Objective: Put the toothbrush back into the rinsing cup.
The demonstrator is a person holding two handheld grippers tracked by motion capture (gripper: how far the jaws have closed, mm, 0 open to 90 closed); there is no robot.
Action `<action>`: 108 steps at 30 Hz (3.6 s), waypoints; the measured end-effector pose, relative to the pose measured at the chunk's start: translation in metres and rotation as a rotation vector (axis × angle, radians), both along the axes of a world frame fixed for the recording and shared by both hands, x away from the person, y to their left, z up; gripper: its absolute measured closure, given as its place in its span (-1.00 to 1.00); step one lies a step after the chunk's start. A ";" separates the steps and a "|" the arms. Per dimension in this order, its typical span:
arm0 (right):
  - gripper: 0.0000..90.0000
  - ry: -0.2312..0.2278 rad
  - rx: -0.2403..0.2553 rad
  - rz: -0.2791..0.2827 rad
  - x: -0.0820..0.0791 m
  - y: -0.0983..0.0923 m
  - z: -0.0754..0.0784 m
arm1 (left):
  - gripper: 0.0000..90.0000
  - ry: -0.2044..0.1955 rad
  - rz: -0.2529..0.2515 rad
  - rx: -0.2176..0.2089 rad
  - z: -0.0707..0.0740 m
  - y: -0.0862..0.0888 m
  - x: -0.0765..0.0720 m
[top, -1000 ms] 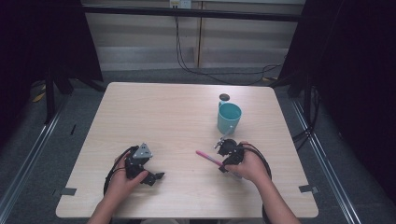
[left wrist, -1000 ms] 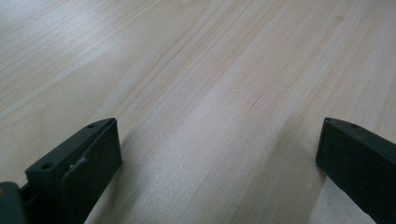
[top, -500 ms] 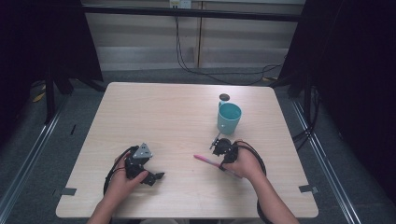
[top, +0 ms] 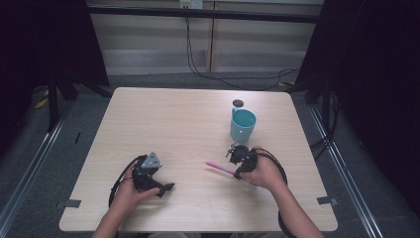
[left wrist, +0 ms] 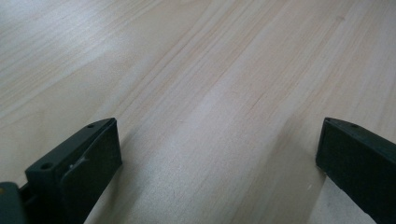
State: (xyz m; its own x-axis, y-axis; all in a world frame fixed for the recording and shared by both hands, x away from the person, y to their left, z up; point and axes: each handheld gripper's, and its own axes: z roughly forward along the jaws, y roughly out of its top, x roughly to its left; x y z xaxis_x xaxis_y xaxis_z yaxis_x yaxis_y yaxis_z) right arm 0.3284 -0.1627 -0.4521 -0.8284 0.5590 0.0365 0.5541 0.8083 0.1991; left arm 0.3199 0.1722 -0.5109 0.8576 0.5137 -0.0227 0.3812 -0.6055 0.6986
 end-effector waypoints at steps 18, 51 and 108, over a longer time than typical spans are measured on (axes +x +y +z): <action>0.80 0.010 0.004 0.038 -0.003 0.004 0.012 | -0.64 0.036 -0.075 0.085 0.013 -0.015 0.001; 0.80 0.020 0.028 0.093 -0.007 0.013 0.027 | -0.47 -0.127 -0.253 0.295 0.058 -0.065 -0.001; 0.80 0.006 0.039 0.139 -0.009 0.018 0.039 | -0.09 -0.247 -0.412 0.385 0.081 -0.123 -0.005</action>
State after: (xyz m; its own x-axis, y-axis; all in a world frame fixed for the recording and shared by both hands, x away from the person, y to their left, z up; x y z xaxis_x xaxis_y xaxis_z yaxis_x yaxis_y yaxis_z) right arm 0.3192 -0.1449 -0.4127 -0.8972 0.4374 0.0610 0.4391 0.8689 0.2287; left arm 0.3144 0.0495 -0.4300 0.9437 0.0711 0.3230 -0.0825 -0.8952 0.4380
